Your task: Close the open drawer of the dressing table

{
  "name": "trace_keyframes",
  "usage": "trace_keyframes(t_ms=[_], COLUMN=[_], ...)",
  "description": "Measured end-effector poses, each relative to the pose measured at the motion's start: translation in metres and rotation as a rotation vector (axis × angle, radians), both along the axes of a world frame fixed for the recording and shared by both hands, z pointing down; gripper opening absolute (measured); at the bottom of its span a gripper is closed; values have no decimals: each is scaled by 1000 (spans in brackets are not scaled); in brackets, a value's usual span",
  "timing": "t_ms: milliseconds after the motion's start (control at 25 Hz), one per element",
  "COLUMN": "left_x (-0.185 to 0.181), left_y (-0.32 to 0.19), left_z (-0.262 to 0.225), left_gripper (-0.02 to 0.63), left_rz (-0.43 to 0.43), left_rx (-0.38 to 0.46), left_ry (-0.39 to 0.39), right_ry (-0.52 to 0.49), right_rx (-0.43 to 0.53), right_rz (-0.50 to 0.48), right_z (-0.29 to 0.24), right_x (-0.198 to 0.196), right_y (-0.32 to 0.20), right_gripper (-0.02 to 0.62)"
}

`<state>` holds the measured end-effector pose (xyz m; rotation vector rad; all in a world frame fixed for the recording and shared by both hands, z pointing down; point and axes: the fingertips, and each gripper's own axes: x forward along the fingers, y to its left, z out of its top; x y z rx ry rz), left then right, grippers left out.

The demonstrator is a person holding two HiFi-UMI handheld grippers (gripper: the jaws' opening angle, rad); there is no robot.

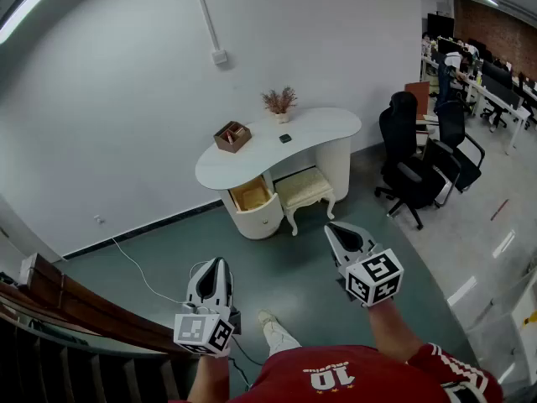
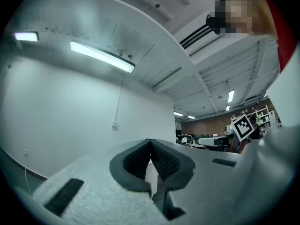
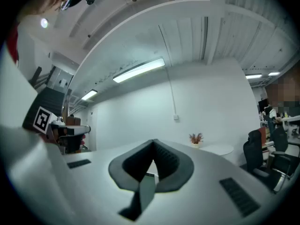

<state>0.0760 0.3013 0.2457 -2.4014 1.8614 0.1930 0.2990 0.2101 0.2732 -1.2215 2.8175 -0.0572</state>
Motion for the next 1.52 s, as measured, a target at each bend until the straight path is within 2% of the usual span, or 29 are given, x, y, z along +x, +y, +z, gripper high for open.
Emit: trace_keyframes(t_ms=[360,880,1040,1320,1520], left_x=[-6,-27,-43,-80,-114], left_y=[1,-8,-25,-56,-95], left_z=[5,23,22,13,14], left_gripper=[-2,-2,-2,-2,-2], left_rz=[-4,-24,-19,-39,-37], left_rx=[3,-32,-41,-35,-43], left_ry=[-38,-32,-30,13,-23], right_ry=[4,-13,-33,-22,-16], right_rx=[2,-10,-5,12,17], right_rz=[-5,-69,-66,-1,52], right_z=[2,14,4,-12,-16], right_x=[-9,-30,-40,-63,-94], right_y=[4,2,-12,-53,-92], right_gripper=[-3,3,3,3,3])
